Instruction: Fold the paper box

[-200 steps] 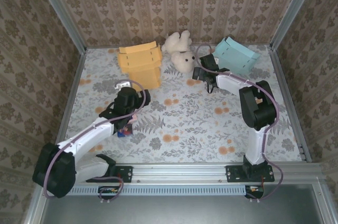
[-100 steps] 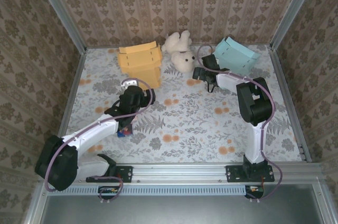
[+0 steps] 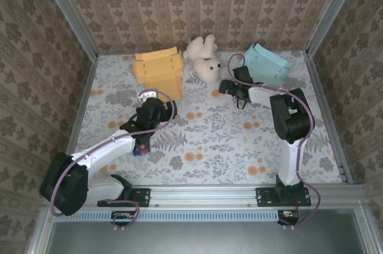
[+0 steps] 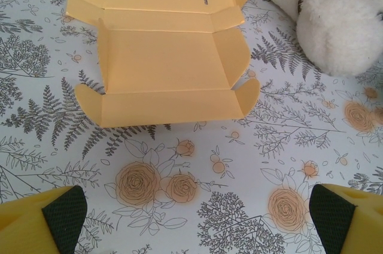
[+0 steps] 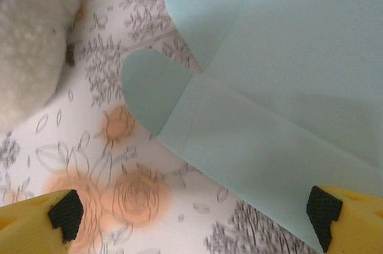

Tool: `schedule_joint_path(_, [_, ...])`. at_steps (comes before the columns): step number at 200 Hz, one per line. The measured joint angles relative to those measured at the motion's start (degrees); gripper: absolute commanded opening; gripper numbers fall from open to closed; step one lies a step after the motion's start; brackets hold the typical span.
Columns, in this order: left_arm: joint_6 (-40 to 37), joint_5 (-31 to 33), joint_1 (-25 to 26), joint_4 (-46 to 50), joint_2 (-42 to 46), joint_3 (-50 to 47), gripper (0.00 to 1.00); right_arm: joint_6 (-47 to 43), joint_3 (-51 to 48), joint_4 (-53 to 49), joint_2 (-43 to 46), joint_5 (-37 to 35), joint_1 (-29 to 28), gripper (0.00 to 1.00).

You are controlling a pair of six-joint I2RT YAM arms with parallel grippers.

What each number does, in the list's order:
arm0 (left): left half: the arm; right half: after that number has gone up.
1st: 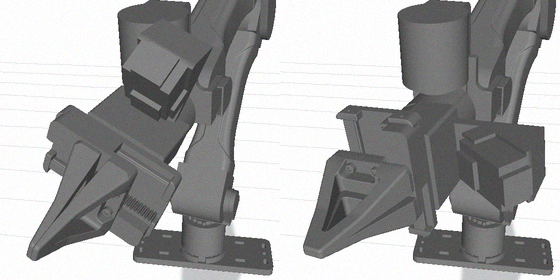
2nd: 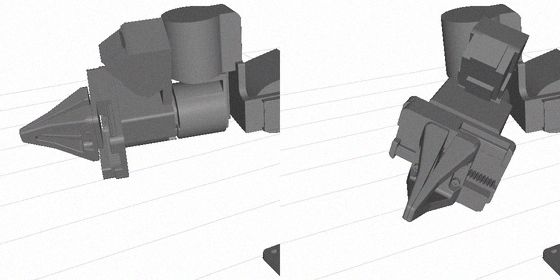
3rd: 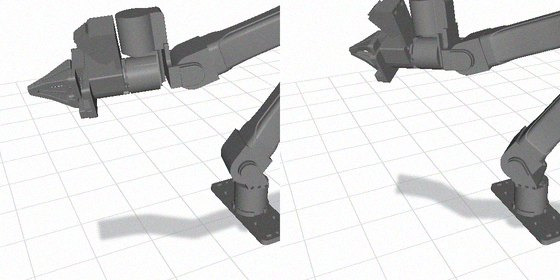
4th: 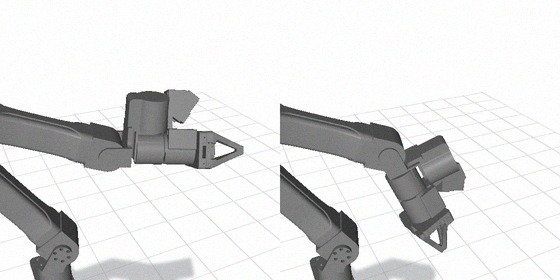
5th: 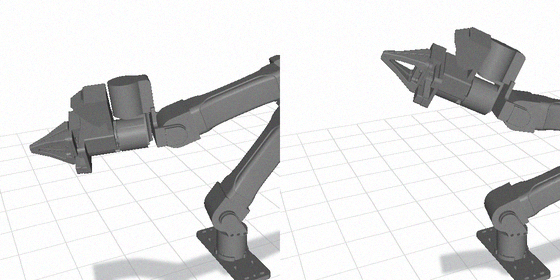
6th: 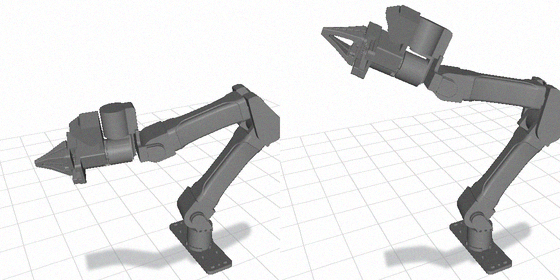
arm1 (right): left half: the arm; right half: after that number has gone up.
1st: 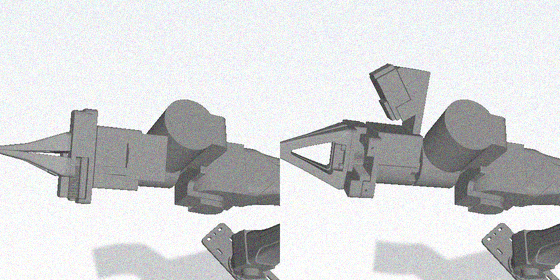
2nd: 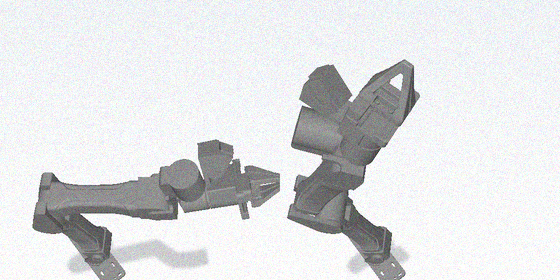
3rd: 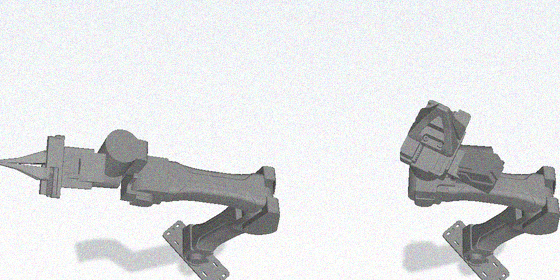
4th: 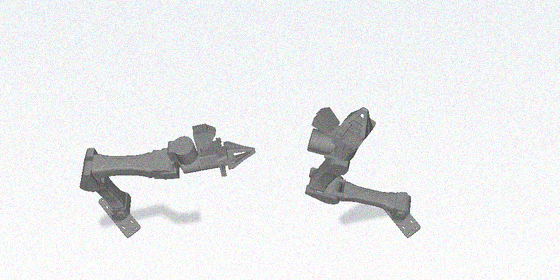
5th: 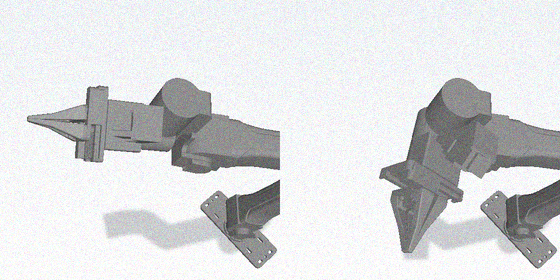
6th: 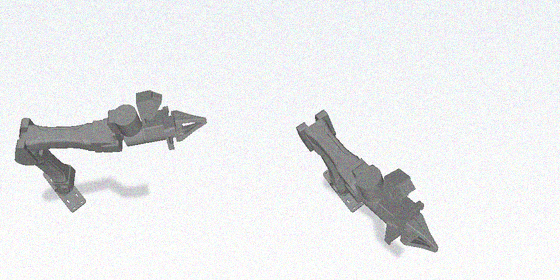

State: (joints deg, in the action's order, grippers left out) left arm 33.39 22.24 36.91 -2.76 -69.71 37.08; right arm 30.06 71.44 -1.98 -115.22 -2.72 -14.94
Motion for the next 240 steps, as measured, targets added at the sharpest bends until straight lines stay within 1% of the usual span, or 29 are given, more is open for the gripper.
schedule_joint_path(34, [0.0, 0.2, 1.3, 0.2, 0.1, 0.0, 1.0, 0.8, -9.2, 2.8, 6.4, 1.9, -0.5, 1.0])
schedule_joint_path(74, [0.7, 1.0, 2.8, 0.6, 2.8, -0.2, 1.0, 1.9, -21.5, 4.3, 16.4, 3.1, -3.5, 1.0])
schedule_joint_path(100, [1.7, 1.8, 4.1, 0.8, 4.6, -0.8, 1.0, 3.3, -29.3, 4.8, 23.4, 3.2, -6.9, 1.0])
schedule_joint_path(127, [2.4, 2.0, 5.7, 1.8, 5.0, -1.0, 1.0, 5.0, -36.7, 4.2, 31.5, 2.3, -11.7, 1.0])
schedule_joint_path(141, [2.6, 2.0, 6.6, 2.8, 4.9, -1.0, 1.0, 6.1, -39.6, 2.0, 37.2, 1.2, -14.4, 1.0])
schedule_joint_path(154, [2.8, 1.9, 7.4, 3.5, 4.2, -0.5, 1.0, 6.9, -41.3, -1.4, 44.3, -1.0, -16.7, 1.0])
schedule_joint_path(182, [3.0, 0.3, 9.1, 4.1, -1.2, 3.4, 1.0, 8.8, -41.7, -9.2, 62.9, -6.6, -19.2, 0.99])
schedule_joint_path(191, [2.9, -0.7, 9.6, 4.0, -4.0, 5.7, 1.0, 9.3, -41.6, -11.8, 69.6, -8.4, -19.3, 0.99])
schedule_joint_path(208, [2.3, -3.5, 10.2, 4.1, -9.6, 11.2, 1.0, 9.9, -41.5, -16.7, 79.7, -11.3, -19.4, 0.98])
schedule_joint_path(225, [1.2, -6.6, 10.4, 4.0, -16.2, 17.5, 0.99, 10.2, -40.4, -23.1, 86.6, -14.1, -19.4, 0.98])
schedule_joint_path(240, [0.1, -9.3, 10.4, 4.0, -21.6, 22.7, 0.97, 9.9, -38.8, -28.2, 89.3, -16.7, -19.4, 0.98])
